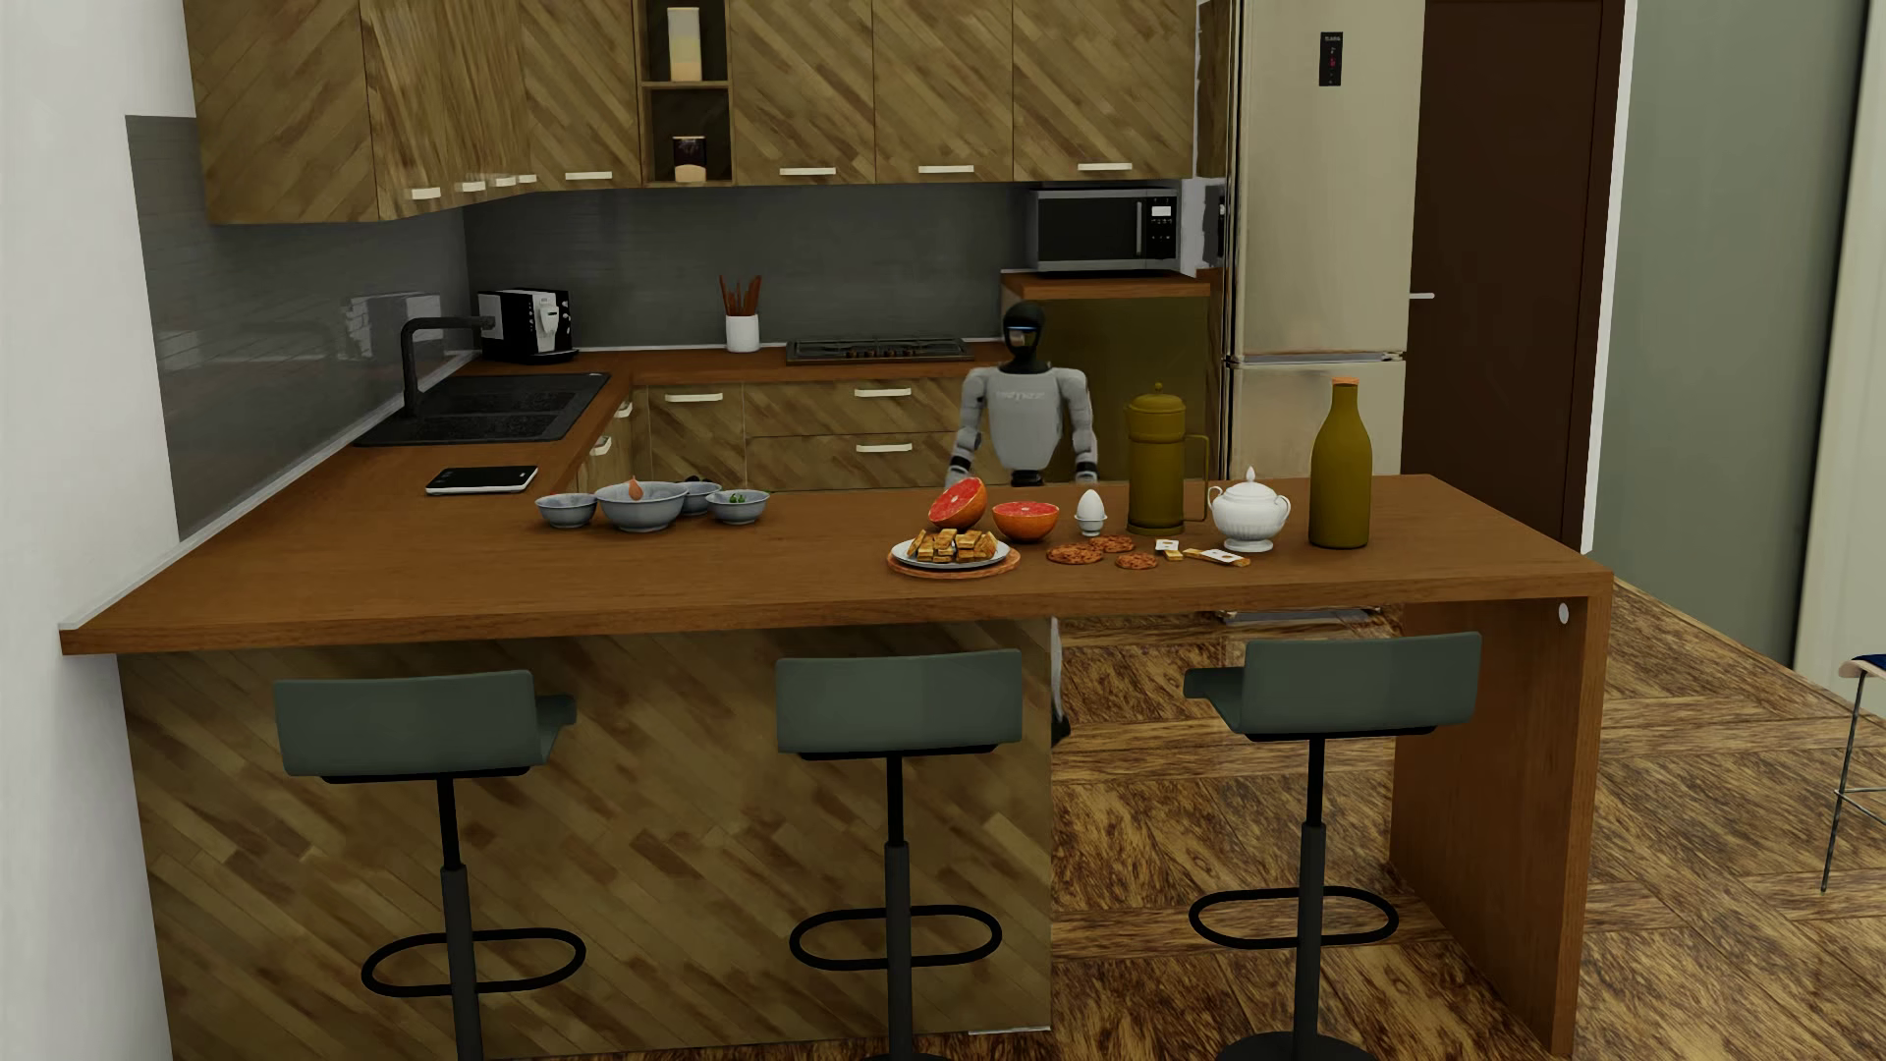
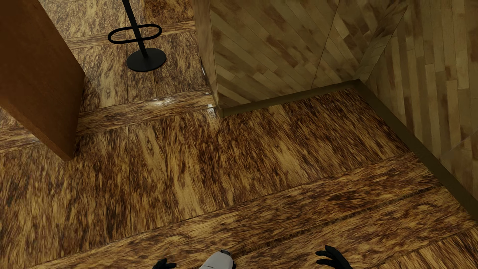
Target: Rotate left
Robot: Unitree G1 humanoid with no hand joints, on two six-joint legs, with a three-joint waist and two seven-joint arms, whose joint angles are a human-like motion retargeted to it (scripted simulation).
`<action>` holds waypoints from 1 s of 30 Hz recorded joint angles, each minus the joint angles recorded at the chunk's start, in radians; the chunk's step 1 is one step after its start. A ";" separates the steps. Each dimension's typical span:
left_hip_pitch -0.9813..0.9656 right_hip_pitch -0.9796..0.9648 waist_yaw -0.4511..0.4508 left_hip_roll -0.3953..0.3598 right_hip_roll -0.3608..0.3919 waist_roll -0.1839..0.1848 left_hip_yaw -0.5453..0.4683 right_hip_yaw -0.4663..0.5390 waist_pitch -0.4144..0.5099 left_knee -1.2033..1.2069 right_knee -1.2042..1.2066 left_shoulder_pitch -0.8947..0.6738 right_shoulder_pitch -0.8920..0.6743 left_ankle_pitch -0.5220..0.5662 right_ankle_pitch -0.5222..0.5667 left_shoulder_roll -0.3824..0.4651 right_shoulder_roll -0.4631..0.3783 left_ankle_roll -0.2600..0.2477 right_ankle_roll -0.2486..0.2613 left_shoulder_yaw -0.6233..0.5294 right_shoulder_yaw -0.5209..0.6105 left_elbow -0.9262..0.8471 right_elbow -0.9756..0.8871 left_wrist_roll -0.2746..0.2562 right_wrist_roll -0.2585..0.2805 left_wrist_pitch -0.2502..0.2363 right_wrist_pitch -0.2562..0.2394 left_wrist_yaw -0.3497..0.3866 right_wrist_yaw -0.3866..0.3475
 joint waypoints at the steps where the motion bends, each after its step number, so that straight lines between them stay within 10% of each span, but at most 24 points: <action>1: 0.019 0.015 0.014 -0.001 -0.001 0.008 -0.007 -0.011 0.002 -0.037 -0.013 0.006 -0.020 0.058 0.003 0.013 0.004 0.006 -0.008 -0.001 0.010 0.010 -0.017 0.015 0.016 0.026 0.013 -0.003 -0.008; 3: 0.028 0.029 0.046 -0.009 -0.012 0.024 -0.016 -0.034 -0.016 -0.083 -0.049 0.026 -0.038 0.072 0.017 -0.007 -0.005 -0.007 -0.009 0.016 0.021 0.018 -0.010 0.007 0.044 0.091 -0.012 -0.035 -0.022; 5: 0.030 0.061 0.056 0.016 -0.025 0.054 0.033 -0.058 -0.006 -0.006 -0.062 0.019 -0.087 -0.081 0.012 -0.002 0.006 0.095 -0.007 -0.014 0.000 -0.007 0.047 0.001 0.034 0.147 -0.027 -0.034 -0.020; 6: 0.015 0.044 0.001 0.042 -0.020 0.075 0.042 -0.055 -0.001 0.035 -0.002 0.012 -0.103 -0.076 -0.007 0.027 0.018 0.014 -0.004 -0.013 0.006 0.015 0.015 0.013 0.025 0.148 -0.025 -0.047 -0.017; 10: 0.040 -0.051 -0.099 0.005 0.034 0.034 -0.002 0.077 0.021 -0.042 0.173 0.036 -0.062 0.107 0.042 0.020 0.024 -0.023 -0.035 0.002 -0.021 0.035 -0.008 0.043 -0.026 0.032 0.018 -0.080 0.009; 12: 0.030 0.019 -0.037 0.006 0.025 0.027 -0.005 0.044 0.006 0.008 0.020 0.039 -0.015 -0.029 -0.006 0.005 -0.037 0.086 0.031 -0.001 -0.038 0.013 0.050 0.018 -0.025 -0.032 0.021 -0.035 0.028; 14: 0.020 0.031 -0.040 0.044 0.014 0.052 0.059 -0.008 -0.025 0.156 0.021 0.017 -0.051 -0.172 -0.010 0.020 -0.025 0.187 -0.033 0.000 -0.019 -0.024 0.039 0.021 0.011 -0.032 0.053 -0.032 0.006; 15: 0.044 0.024 -0.064 0.055 0.009 0.058 0.052 -0.007 -0.030 0.139 0.056 -0.018 -0.079 -0.149 -0.029 0.047 0.011 0.016 -0.006 0.001 -0.009 0.007 0.022 0.027 0.030 -0.023 0.041 -0.046 -0.019; 16: 0.046 0.014 -0.078 0.041 0.004 0.061 0.041 -0.001 -0.037 0.112 0.089 -0.045 -0.063 -0.023 -0.044 0.049 0.019 0.001 -0.005 0.006 0.019 0.014 -0.023 0.025 0.052 -0.010 0.012 -0.060 -0.043; 20: 0.048 0.041 -0.006 -0.013 0.002 0.002 -0.003 0.030 -0.041 -0.004 -0.002 0.018 -0.035 0.013 -0.010 -0.028 0.005 0.007 0.002 0.037 0.009 -0.004 0.003 -0.051 0.047 -0.016 -0.036 -0.090 -0.054; 23: 0.054 0.063 -0.019 0.066 -0.003 0.045 0.069 -0.015 -0.033 0.206 -0.002 0.063 -0.095 -0.287 -0.011 0.021 0.006 0.166 0.012 0.005 -0.004 -0.012 -0.005 -0.040 0.019 -0.004 -0.028 -0.053 -0.019; 24: 0.068 0.052 -0.052 0.085 -0.005 0.054 0.055 -0.021 -0.032 0.178 0.040 0.040 -0.103 -0.190 -0.033 0.067 0.027 -0.059 0.017 0.005 0.015 0.026 0.005 0.009 0.021 0.020 -0.040 -0.052 -0.025; 26: 0.055 -0.033 -0.099 0.036 0.005 0.023 0.024 0.039 -0.020 0.143 0.202 0.015 -0.075 -0.072 0.014 0.087 0.066 -0.004 0.007 0.029 0.024 0.051 -0.025 0.079 0.026 0.054 -0.039 -0.049 -0.039; 28: 0.053 -0.068 -0.110 -0.006 0.047 -0.037 0.012 0.048 -0.024 0.073 0.090 0.069 -0.041 -0.028 -0.005 0.036 0.028 -0.007 -0.037 0.014 -0.021 0.012 0.002 0.049 0.010 0.041 -0.048 -0.027 -0.014; 30: 0.056 -0.027 -0.053 0.011 0.046 -0.010 0.009 0.007 -0.013 0.067 0.024 0.026 -0.003 -0.114 0.023 0.009 -0.022 0.044 -0.047 0.010 -0.003 0.023 -0.002 0.004 -0.004 0.041 -0.028 0.003 0.005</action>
